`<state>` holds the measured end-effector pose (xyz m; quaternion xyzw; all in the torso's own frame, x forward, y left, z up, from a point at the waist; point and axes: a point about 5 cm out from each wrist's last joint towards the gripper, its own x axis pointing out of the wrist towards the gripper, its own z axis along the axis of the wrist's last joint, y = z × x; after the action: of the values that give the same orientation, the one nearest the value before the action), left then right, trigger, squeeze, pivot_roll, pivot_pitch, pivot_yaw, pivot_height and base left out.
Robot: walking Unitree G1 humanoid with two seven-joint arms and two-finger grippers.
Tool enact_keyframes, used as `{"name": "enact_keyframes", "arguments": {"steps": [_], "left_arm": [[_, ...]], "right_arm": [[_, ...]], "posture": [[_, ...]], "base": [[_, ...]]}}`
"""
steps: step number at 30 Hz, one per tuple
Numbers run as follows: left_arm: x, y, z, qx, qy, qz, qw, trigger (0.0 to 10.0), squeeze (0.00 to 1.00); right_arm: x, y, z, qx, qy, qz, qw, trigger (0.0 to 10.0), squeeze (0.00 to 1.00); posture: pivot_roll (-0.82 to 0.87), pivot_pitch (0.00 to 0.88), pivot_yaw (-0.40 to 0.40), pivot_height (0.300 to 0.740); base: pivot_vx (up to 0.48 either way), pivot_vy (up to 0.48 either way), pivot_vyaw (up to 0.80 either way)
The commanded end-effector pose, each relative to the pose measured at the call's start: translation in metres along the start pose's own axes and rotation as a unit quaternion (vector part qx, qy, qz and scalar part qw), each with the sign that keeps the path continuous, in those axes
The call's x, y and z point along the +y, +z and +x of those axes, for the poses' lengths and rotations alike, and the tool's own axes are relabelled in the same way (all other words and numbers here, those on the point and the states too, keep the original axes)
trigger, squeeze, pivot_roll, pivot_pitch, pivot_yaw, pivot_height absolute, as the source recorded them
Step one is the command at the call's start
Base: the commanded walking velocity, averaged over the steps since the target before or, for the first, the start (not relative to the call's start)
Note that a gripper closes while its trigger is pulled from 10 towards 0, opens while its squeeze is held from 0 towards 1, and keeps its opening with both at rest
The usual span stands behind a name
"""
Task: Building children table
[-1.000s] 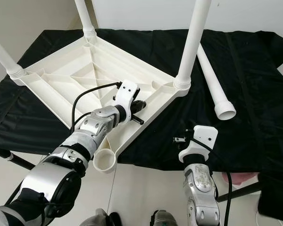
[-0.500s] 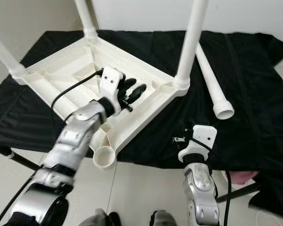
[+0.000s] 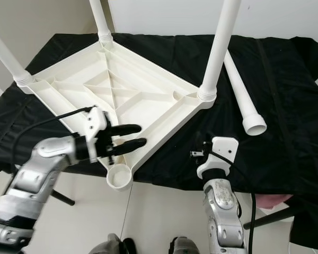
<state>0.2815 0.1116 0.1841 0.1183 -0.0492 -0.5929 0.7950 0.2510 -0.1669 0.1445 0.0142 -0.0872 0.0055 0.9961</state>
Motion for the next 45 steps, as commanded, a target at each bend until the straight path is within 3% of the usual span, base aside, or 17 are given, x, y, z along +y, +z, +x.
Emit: {"name": "enact_keyframes", "arguments": {"steps": [1,4,5,11,12,24,37,45], "left_arm": [[-0.005,0.0,-0.004,0.006,-0.038,0.001,0.999,10.0,0.0],[-0.003,-0.001,-0.009,0.013,-0.039,-0.002,0.999,10.0,0.07],[0.0,-0.003,-0.014,0.024,-0.036,-0.002,0.999,10.0,1.0],[0.02,-0.014,-0.024,0.068,0.015,0.046,0.996,10.0,1.0],[0.027,-0.018,-0.027,0.084,0.037,0.054,0.994,10.0,0.0],[0.045,-0.037,-0.04,0.149,0.051,0.071,0.985,10.0,0.0],[0.062,-0.046,-0.034,0.186,0.073,0.113,0.973,10.0,0.0],[0.064,-0.053,-0.031,0.234,0.035,0.146,0.961,10.0,0.0]], "right_arm": [[0.001,-0.003,0.0,0.005,0.006,0.001,1.0,10.0,0.0],[0.001,-0.003,0.0,0.004,0.007,0.0,1.0,10.0,0.0],[0.0,-0.002,0.001,0.003,0.009,-0.002,1.0,10.0,0.0],[-0.001,-0.002,0.003,0.001,0.013,-0.005,1.0,10.0,0.0],[-0.001,-0.001,0.003,0.0,0.014,-0.006,1.0,10.0,0.0],[-0.002,0.001,0.004,-0.002,0.015,-0.008,1.0,10.0,0.0],[-0.004,0.002,0.002,-0.006,0.005,-0.008,1.0,10.0,0.0],[-0.006,0.003,0.0,-0.007,0.002,-0.012,1.0,10.0,0.0]], "posture": [[-0.13,0.083,0.085,0.74],[-0.13,0.083,0.085,0.74],[-0.13,0.074,0.08,0.74],[-0.13,0.075,0.077,0.74],[-0.13,0.077,0.074,0.74],[-0.13,0.097,0.074,0.74],[-0.14,0.101,0.086,0.74],[-0.16,0.105,0.094,0.74]], "base": [[0.0,0.0,0.0],[0.0,0.0,0.0],[0.0,0.0,0.0],[0.0,0.0,0.0],[0.0,0.0,0.0],[0.0,0.0,0.0],[0.0,0.0,0.0],[0.0,0.0,0.0]]}}
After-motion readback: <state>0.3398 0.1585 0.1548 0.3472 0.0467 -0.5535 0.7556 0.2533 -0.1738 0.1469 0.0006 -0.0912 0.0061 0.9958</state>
